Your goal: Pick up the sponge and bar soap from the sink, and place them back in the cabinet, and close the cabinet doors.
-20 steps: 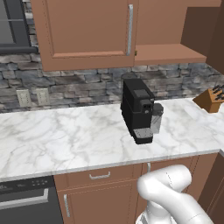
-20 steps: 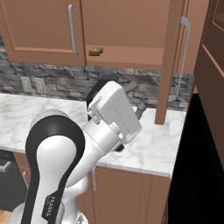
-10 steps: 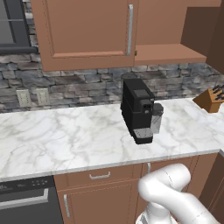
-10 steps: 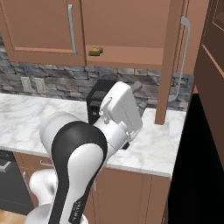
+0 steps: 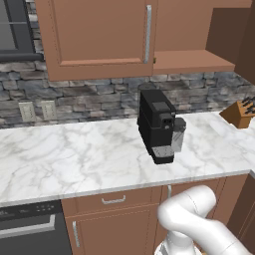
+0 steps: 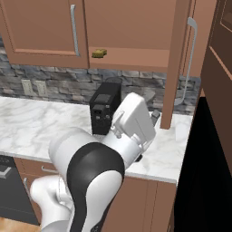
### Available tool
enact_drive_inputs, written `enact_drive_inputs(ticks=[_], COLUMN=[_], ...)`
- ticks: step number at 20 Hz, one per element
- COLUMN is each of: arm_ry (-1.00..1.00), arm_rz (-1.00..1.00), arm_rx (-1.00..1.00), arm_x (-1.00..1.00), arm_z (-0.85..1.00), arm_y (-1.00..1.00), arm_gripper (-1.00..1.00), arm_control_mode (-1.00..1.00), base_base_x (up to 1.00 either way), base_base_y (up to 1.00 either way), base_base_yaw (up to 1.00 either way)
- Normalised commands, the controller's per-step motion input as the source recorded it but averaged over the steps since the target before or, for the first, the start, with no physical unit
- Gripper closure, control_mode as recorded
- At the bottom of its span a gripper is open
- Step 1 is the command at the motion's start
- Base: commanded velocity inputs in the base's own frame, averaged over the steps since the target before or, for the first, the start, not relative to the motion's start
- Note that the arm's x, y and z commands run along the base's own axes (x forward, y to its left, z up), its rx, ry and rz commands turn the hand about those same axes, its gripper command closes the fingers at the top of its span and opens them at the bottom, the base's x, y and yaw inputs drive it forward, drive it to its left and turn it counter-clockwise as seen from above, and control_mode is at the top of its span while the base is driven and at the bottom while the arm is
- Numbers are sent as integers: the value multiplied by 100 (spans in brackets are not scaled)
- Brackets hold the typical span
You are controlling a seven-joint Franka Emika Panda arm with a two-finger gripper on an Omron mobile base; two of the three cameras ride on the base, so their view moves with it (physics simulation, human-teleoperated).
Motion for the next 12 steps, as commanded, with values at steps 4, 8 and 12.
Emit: enact_drive_inputs(ticks=[4,8,12], arm_ry=[1,4,5], arm_rz=[1,8,7], arm_rx=[2,4,4], arm_x=[0,7,3], arm_z=[0,0,0], arm_y=[-14,-24,-21], arm_gripper=[-100,-100,-100], arm_control_mode=[-100,-100,-100], base_base_x=[0,0,0], base_base_y=[0,0,0], base_base_yaw=[0,0,0])
